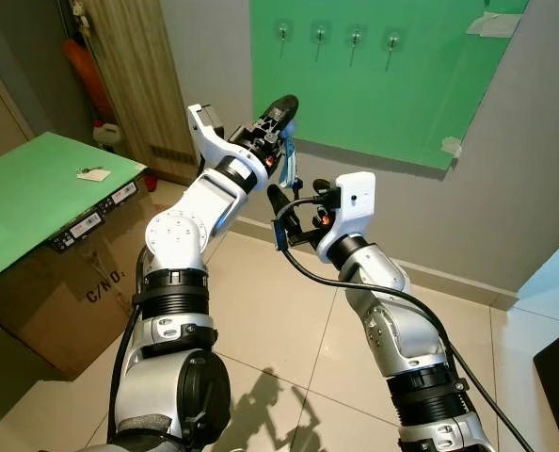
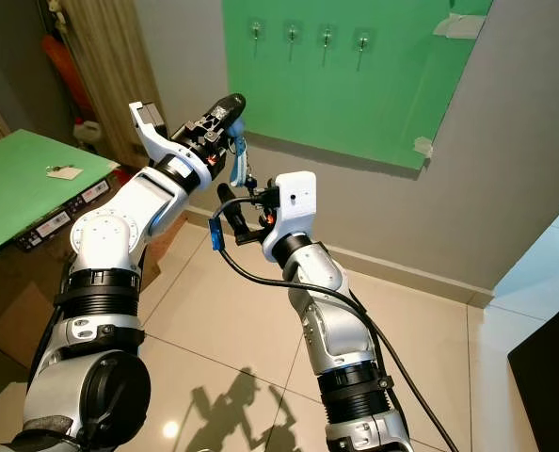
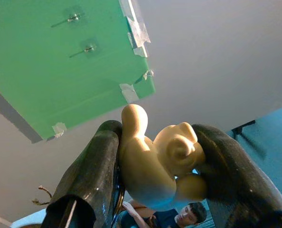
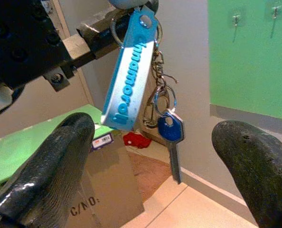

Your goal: Hang keys on a hook

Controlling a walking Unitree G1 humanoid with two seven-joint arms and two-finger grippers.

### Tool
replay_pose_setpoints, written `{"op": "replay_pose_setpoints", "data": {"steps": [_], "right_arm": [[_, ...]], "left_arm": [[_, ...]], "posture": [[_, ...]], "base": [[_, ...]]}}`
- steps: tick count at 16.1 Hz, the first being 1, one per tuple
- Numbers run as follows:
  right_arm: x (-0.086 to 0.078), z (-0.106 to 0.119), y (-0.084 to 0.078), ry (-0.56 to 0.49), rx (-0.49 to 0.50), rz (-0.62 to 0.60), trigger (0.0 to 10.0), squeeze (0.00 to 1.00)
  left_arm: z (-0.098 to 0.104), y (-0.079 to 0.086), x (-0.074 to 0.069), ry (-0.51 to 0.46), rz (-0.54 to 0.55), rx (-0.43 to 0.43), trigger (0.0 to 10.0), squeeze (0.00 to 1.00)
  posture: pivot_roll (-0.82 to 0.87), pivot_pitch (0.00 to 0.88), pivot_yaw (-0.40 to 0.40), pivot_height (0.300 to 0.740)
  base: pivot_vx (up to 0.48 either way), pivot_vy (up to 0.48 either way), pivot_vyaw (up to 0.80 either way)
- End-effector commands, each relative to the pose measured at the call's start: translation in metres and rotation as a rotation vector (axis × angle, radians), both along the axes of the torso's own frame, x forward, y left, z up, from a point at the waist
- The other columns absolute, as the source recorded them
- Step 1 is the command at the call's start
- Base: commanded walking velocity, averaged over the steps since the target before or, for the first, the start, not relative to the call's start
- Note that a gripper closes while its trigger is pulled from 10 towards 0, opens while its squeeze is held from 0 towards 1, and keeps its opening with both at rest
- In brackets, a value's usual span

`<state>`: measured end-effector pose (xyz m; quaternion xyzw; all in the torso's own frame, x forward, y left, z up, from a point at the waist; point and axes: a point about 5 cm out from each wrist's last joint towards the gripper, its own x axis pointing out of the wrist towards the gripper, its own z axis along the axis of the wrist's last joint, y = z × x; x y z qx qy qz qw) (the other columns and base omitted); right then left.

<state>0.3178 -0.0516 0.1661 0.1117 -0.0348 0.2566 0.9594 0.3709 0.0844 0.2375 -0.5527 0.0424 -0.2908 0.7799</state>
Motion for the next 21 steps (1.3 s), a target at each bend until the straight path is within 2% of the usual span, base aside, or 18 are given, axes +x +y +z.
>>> {"op": "replay_pose_setpoints", "data": {"steps": [1, 7, 9, 12, 21], "right_arm": [[0.0006, 0.0133, 0.0025, -0.037, 0.03, 0.009, 0.0, 0.0], [0.0019, 0.0162, 0.0001, -0.041, 0.041, -0.009, 0.0, 0.0], [0.0017, 0.0188, -0.0017, -0.045, 0.054, -0.018, 0.0, 0.0], [0.0017, 0.0204, -0.0022, -0.047, 0.06, -0.02, 0.0, 0.0], [0.0005, 0.0205, -0.0029, -0.045, 0.065, -0.014, 0.0, 0.0]], "left_arm": [[0.0007, -0.0007, -0.0004, -0.016, -0.002, 0.025, 0.0, 0.0], [0.002, -0.001, 0.0003, -0.022, -0.004, 0.033, 0.0, 0.0], [-0.0007, -0.0026, -0.0003, -0.033, 0.0, 0.084, 0.0, 0.0], [-0.0037, -0.0044, -0.0007, -0.031, -0.002, 0.103, 0.0, 0.0], [-0.0037, -0.003, -0.0002, -0.038, 0.008, 0.114, 0.0, 0.0]], "posture": [[-0.13, 0.0, 0.095, 0.74], [-0.13, 0.0, 0.099, 0.74], [-0.13, 0.0, 0.102, 0.74], [-0.13, 0.0, 0.102, 0.74], [-0.13, 0.0, 0.102, 0.74]], "base": [[0.0, 0.0, 0.0], [0.0, 0.0, 0.0], [0.0, 0.0, 0.0], [0.0, 0.0, 0.0], [0.0, 0.0, 0.0]]}}
